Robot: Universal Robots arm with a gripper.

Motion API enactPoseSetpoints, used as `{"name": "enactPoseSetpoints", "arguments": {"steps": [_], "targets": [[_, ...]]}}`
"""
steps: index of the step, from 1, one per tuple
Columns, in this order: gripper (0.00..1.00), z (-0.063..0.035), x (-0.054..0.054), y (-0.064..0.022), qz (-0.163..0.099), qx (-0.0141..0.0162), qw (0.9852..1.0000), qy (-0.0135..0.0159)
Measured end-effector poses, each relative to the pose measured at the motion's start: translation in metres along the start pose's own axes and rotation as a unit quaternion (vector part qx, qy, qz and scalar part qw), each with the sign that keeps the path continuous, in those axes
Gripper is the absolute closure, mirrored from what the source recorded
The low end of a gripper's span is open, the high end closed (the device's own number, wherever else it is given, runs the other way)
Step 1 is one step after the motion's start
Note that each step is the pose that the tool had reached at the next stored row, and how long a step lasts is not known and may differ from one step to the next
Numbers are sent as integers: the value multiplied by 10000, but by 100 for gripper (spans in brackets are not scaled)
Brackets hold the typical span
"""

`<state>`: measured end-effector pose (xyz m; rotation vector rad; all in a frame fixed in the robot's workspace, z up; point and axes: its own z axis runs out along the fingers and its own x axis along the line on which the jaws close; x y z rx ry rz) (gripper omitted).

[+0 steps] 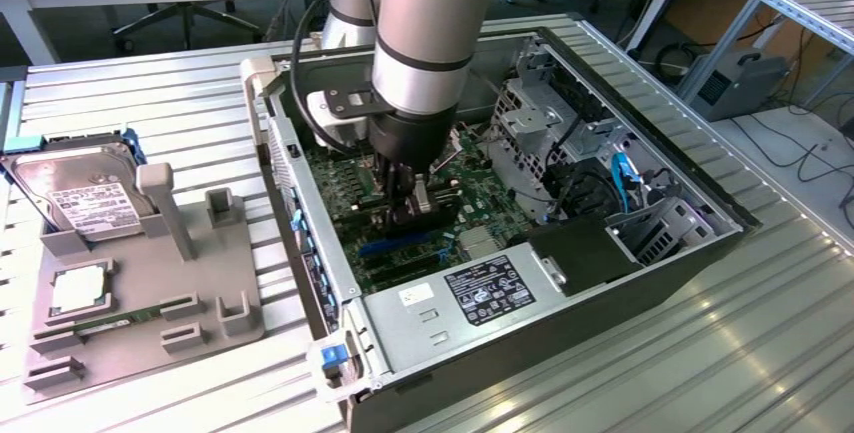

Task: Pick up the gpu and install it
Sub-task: 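Insert the gpu into the slot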

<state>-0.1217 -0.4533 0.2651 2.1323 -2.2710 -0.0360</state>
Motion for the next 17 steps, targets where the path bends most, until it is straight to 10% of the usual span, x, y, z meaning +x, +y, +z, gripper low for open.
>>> {"name": "enactPoseSetpoints", "arguments": {"steps": [17], "targets": [[73,25,27,6,1,0,10000,12]]}}
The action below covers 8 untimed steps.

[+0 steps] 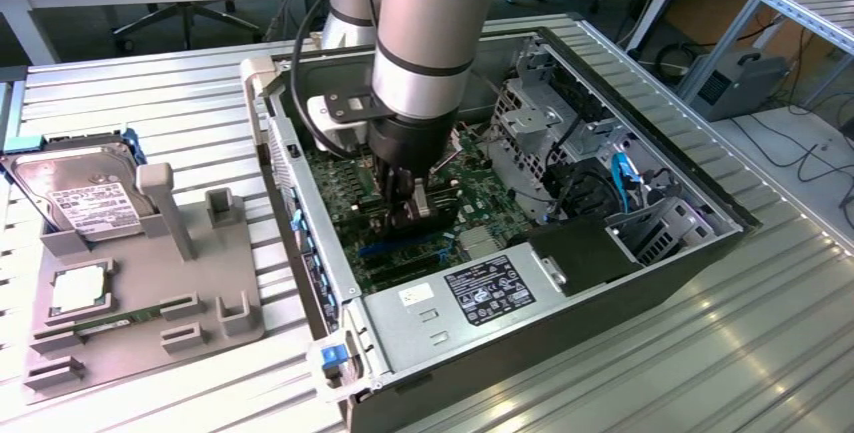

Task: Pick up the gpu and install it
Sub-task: 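Insert the gpu into the slot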

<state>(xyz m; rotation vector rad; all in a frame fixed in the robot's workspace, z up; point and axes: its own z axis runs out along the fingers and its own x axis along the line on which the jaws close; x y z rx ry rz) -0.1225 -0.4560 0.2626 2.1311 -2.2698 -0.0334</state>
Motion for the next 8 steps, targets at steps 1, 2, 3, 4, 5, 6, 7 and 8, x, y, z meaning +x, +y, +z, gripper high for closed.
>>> {"name": "enactPoseSetpoints", "arguments": {"steps": [1,2,3,4,5,6,7,8], "targets": [[73,5,0,-1,0,1,10000,-1],[73,5,0,-1,0,0,10000,-1],[73,5,0,-1,0,0,10000,-1],[73,5,0,-1,0,1,10000,-2],[73,2,-1,-1,0,1,10000,-3],[73,1,-1,-1,0,1,10000,-3],[73,0,0,-1,0,1,10000,-2],[73,0,0,-1,0,1,10000,-1]]}}
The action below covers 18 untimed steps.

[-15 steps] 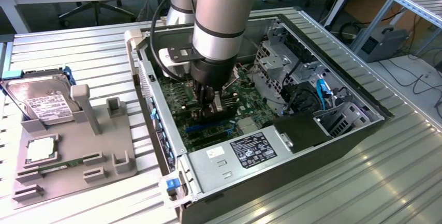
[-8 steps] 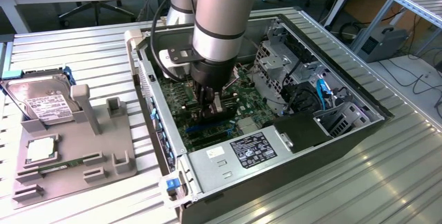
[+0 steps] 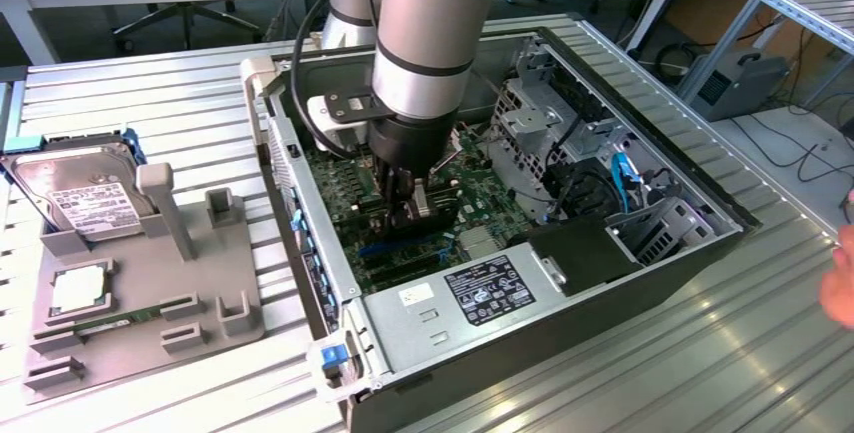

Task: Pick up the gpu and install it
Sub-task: 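Insert the gpu into the slot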

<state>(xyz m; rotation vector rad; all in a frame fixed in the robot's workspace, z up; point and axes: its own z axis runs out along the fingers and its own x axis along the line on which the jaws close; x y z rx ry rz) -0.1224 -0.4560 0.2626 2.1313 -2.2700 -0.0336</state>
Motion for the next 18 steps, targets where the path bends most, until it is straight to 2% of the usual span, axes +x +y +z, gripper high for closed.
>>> {"name": "enactPoseSetpoints", "arguments": {"steps": [5,8,18], "targets": [[73,0,0,0,-11,0,10000,0],[73,0,0,0,-157,1,9999,5],[73,0,-25,1,-164,1,9999,6]]}}
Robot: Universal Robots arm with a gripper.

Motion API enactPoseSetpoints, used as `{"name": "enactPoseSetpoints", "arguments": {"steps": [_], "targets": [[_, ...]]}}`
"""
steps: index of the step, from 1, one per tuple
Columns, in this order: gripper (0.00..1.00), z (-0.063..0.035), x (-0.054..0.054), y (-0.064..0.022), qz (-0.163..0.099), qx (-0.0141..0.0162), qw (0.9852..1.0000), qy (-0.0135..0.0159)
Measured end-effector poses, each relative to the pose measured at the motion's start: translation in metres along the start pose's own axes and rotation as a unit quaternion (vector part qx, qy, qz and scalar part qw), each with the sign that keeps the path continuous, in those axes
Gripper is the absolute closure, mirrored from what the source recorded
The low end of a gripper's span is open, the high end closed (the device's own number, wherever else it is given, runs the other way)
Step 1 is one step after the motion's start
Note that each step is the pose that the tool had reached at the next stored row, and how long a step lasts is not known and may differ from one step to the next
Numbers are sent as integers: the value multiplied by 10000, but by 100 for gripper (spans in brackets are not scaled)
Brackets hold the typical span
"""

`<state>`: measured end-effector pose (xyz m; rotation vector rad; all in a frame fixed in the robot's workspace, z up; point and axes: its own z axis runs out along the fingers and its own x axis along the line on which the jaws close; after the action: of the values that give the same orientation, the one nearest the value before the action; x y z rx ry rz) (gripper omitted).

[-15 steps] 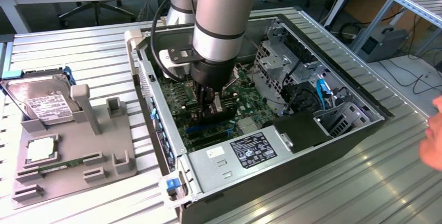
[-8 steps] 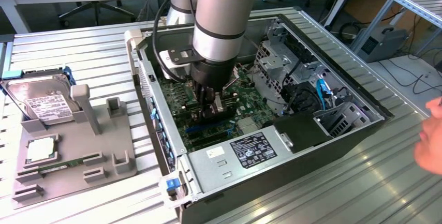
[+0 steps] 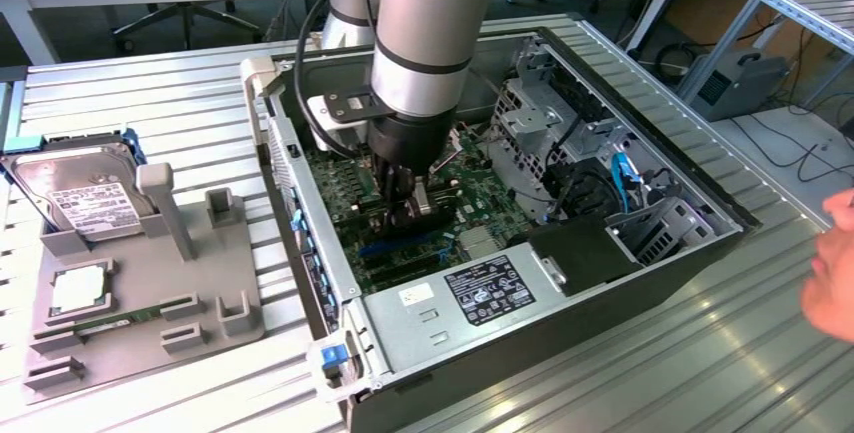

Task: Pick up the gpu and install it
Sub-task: 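Insert the gpu into the slot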

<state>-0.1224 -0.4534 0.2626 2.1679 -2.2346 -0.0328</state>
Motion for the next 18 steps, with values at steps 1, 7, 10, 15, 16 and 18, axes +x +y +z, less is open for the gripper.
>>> {"name": "enactPoseSetpoints", "arguments": {"steps": [1,7,10,15,16,18], "targets": [[73,0,0,0,0,0,10000,0],[73,18,0,-1,0,0,10000,1],[73,26,0,-4,0,0,10000,0],[73,38,0,-5,0,1,10000,-2],[73,43,0,-5,0,0,10000,-1],[73,52,0,-6,0,0,10000,0]]}}
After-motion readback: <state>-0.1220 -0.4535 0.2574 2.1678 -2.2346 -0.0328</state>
